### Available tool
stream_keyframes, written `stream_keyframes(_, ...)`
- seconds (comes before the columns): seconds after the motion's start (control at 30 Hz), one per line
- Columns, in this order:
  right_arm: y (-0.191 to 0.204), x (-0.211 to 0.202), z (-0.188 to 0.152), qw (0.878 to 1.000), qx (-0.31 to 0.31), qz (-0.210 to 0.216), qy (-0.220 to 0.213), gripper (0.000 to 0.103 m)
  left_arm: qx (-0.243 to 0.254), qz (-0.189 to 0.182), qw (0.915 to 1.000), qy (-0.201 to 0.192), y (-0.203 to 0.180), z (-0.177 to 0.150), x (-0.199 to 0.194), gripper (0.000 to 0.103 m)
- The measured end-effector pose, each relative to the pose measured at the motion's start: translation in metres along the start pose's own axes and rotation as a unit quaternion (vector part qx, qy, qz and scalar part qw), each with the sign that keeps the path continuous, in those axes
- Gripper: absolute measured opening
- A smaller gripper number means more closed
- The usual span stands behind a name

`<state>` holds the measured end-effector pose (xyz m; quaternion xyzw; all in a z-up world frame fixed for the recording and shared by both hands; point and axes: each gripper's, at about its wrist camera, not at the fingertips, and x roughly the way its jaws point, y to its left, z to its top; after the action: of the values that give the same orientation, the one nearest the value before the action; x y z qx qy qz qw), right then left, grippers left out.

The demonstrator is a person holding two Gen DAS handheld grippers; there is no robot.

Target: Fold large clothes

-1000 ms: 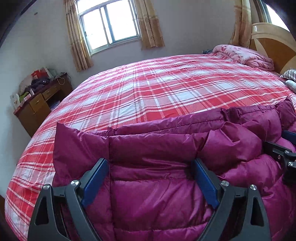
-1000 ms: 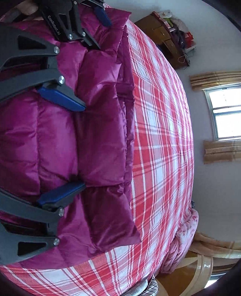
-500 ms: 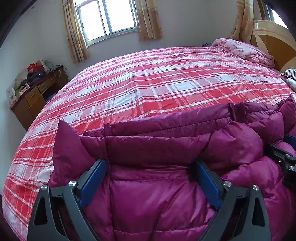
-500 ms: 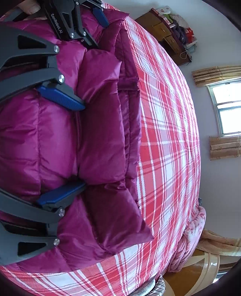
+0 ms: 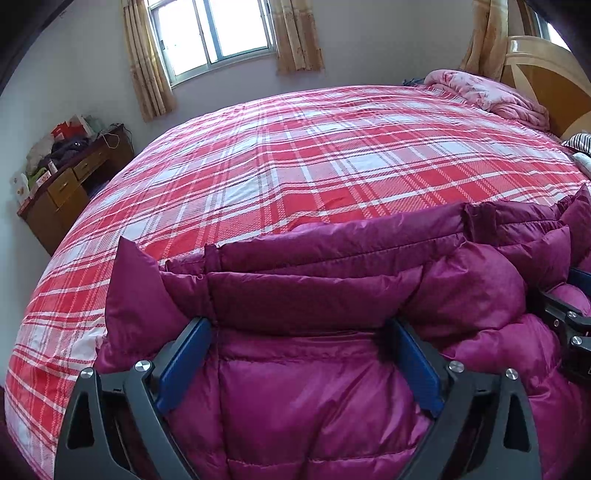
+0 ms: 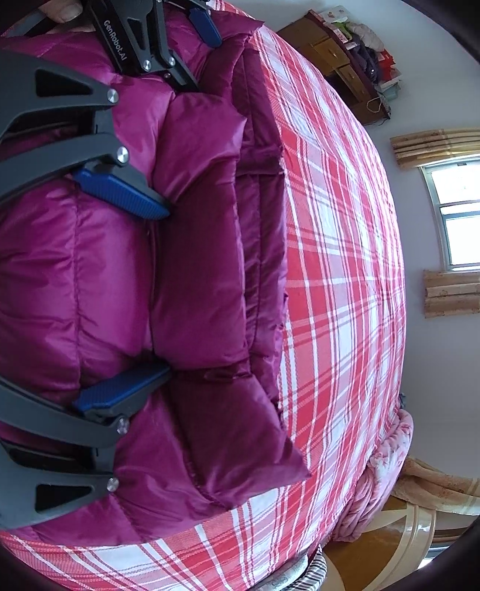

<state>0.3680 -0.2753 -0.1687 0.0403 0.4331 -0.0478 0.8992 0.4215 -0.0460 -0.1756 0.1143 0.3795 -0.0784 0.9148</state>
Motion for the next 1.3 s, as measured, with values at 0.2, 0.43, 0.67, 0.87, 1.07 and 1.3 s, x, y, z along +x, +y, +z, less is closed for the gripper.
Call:
stream_keyframes(0.2,0.002,0.002,0.000,1.000,-0.004,-0.006,0.003,0.083,0.001,0.001,1.0000,0.000,0.000,0.000,0.001,0.097)
stream_keyframes(0.43,0.002,0.003,0.000,1.000,-0.007,-0.011,0.004,0.083,0.001,0.001,1.0000,0.001,-0.001,0.000,0.001,0.097)
stream_keyframes(0.67,0.004,0.004,0.000,1.000,-0.008,-0.017,0.005,0.084,0.000,0.001,1.0000,0.001,0.000,0.000,0.002,0.097)
stream_keyframes(0.87,0.008,-0.004,0.000,0.999,-0.016,-0.028,0.005,0.084,-0.010,0.001,0.9999,-0.003,0.007,-0.001,-0.010,0.097)
stream_keyframes(1.07,0.022,-0.061,-0.020,0.999,-0.005,0.008,-0.040,0.086,-0.026,-0.019,0.9987,-0.040,0.009,-0.020,-0.062,0.097)
stream_keyframes(1.3,0.046,-0.060,-0.051,0.998,-0.046,0.001,-0.052,0.088,-0.020,-0.006,0.9993,-0.030,0.002,-0.040,-0.050,0.097)
